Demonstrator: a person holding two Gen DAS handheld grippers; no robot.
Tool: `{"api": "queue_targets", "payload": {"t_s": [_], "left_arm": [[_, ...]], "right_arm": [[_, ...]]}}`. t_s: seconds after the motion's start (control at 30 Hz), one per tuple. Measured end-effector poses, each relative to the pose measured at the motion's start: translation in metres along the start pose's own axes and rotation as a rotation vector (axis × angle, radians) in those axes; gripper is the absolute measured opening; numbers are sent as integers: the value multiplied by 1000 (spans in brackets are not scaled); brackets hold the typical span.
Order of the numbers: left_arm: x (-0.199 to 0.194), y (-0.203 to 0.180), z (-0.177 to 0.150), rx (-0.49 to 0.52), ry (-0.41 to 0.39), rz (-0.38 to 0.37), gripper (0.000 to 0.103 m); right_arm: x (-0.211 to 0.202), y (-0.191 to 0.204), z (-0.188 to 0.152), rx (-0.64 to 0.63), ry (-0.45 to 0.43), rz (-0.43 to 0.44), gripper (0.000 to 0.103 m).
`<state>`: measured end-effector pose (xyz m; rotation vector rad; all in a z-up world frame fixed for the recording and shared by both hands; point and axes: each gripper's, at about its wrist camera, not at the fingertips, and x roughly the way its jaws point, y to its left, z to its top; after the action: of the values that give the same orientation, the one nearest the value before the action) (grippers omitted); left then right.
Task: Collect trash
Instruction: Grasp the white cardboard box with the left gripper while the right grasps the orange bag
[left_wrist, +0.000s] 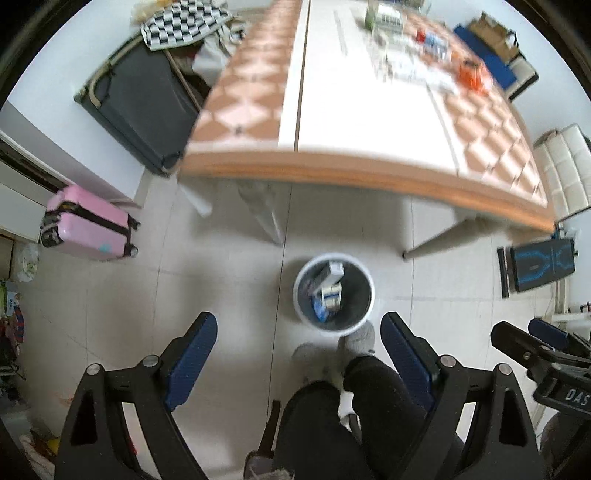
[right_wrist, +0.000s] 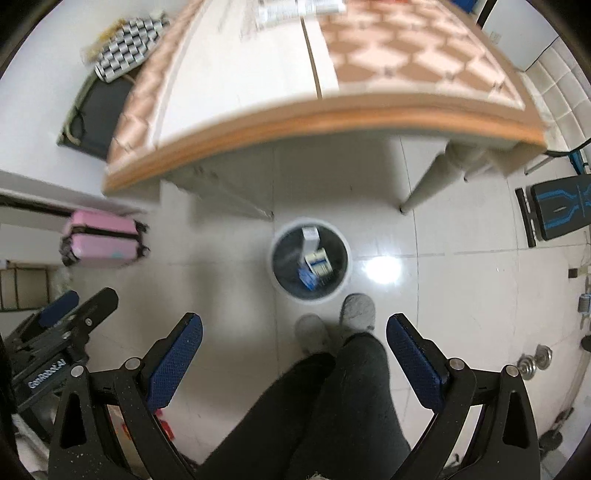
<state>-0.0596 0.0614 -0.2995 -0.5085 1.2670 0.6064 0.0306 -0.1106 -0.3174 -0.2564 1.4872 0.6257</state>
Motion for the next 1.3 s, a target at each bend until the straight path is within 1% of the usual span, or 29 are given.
{"api": "queue_targets", "payload": {"t_s": [0.1,0.17,0.27,0.3,0.37,0.4,0.47,0.5,0.63,0.67,0.73,0.77,0.9,0.93,1.03,1.1,1.23,1.3], "left_arm": [[-15,-6,28,-9,-40,6,91],[-21,-14,54,-15,-76,19,91],[-25,-23,90,-19,-97,24,91],[-24,-29,109,-22,-103,24,91],[-22,-39,136,-31,-110,23,91],[-20,-47,159,-38,-110,23,91],[-14,-61,198,-50,-112,22,91],[-15,-67,212,-56,-115,20,91],[-7,-92,292,-86,-121,-22,91],[-3,-100,316,-89,-116,-39,91],[6,-112,353,-88,-104,-62,91],[13,-120,376,-84,-94,-59,91],[38,-141,443,-64,-49,-75,91],[46,-146,460,-55,-38,-81,91],[63,-157,497,-36,-12,-90,91],[77,-161,520,-36,10,-87,91],[99,-168,546,-36,48,-87,91],[112,-176,557,-16,75,-93,91]], "right_arm": [[-25,-2,23,32,-43,36,101],[-43,-6,48,54,-86,49,101],[-58,-19,92,93,-126,57,101],[-62,-24,109,106,-133,61,101],[-68,-37,146,133,-152,60,101],[-71,-44,164,144,-159,59,101],[-73,-63,210,176,-164,57,101],[-72,-71,229,190,-165,59,101],[-64,-110,320,260,-169,44,101],[-62,-118,342,281,-166,43,101],[-57,-137,388,326,-160,49,101],[-54,-143,403,340,-157,50,101],[-36,-165,473,403,-135,57,101],[-32,-168,482,413,-131,58,101],[-17,-177,513,450,-119,52,101],[-8,-182,527,467,-106,51,101],[12,-186,542,492,-69,50,101],[21,-187,547,500,-51,55,101]]}}
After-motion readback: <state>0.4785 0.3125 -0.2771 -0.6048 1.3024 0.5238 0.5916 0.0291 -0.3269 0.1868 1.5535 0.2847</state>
